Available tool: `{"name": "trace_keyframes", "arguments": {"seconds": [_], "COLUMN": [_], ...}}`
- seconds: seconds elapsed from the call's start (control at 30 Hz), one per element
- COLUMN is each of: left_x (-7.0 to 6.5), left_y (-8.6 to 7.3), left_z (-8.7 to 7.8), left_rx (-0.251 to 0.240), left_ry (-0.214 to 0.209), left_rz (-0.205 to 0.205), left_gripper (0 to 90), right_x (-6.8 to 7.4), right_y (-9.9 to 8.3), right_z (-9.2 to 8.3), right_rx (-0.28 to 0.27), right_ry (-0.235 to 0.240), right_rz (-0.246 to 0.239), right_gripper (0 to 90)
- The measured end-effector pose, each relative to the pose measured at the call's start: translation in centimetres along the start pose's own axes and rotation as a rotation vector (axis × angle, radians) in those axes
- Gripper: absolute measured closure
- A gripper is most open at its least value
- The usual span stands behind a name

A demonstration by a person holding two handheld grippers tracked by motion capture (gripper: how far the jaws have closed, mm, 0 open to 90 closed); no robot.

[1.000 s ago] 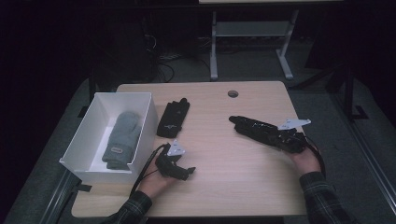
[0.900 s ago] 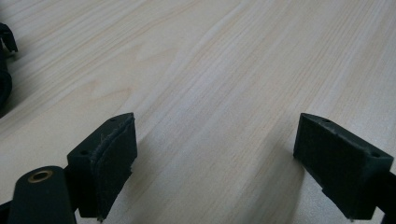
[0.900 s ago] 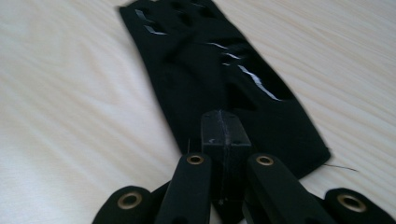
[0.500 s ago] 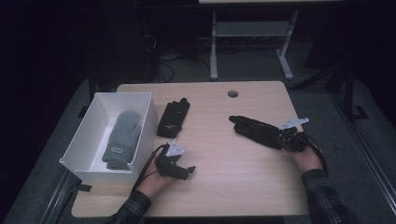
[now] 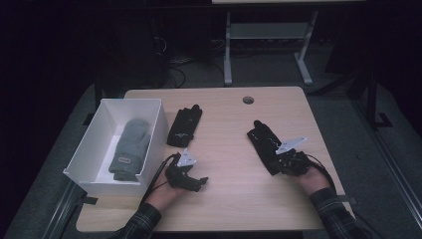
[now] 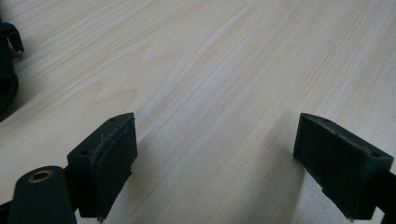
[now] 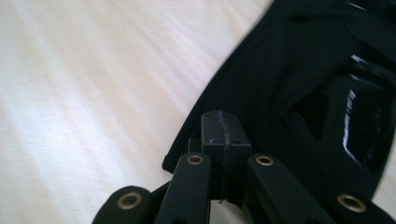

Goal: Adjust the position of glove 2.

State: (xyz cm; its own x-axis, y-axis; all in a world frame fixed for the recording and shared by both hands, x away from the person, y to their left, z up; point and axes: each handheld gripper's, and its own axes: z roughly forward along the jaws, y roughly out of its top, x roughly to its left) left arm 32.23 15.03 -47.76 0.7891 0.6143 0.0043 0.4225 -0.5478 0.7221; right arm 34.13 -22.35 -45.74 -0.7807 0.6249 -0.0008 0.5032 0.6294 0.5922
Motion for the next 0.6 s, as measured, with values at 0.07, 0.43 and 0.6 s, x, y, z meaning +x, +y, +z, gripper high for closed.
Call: {"name": "trace_keyframes", "arguments": {"seconds": [0.07, 0.43, 0.6], "left_x": [0.0, 0.0, 0.0], "left_y": [0.0, 0.0, 0.0], "left_z": [0.0, 0.0, 0.0], "left_rx": [0.0, 0.0, 0.0], "left_ry": [-0.002, -0.005, -0.005], "left_rz": [0.001, 0.003, 0.003], "left_gripper": [12.8, 12.8, 12.8], "right_x": [0.6, 4.5, 3.9], "right_y": [0.2, 1.1, 1.4], "right_z": [0.1, 0.6, -0.5], "right_rx": [-0.001, 0.01, -0.055], "right_ry": [0.038, 0.158, 0.145], "right_rz": [-0.005, -0.084, -0.059], "right_gripper": [90.0, 90.0, 89.9]}}
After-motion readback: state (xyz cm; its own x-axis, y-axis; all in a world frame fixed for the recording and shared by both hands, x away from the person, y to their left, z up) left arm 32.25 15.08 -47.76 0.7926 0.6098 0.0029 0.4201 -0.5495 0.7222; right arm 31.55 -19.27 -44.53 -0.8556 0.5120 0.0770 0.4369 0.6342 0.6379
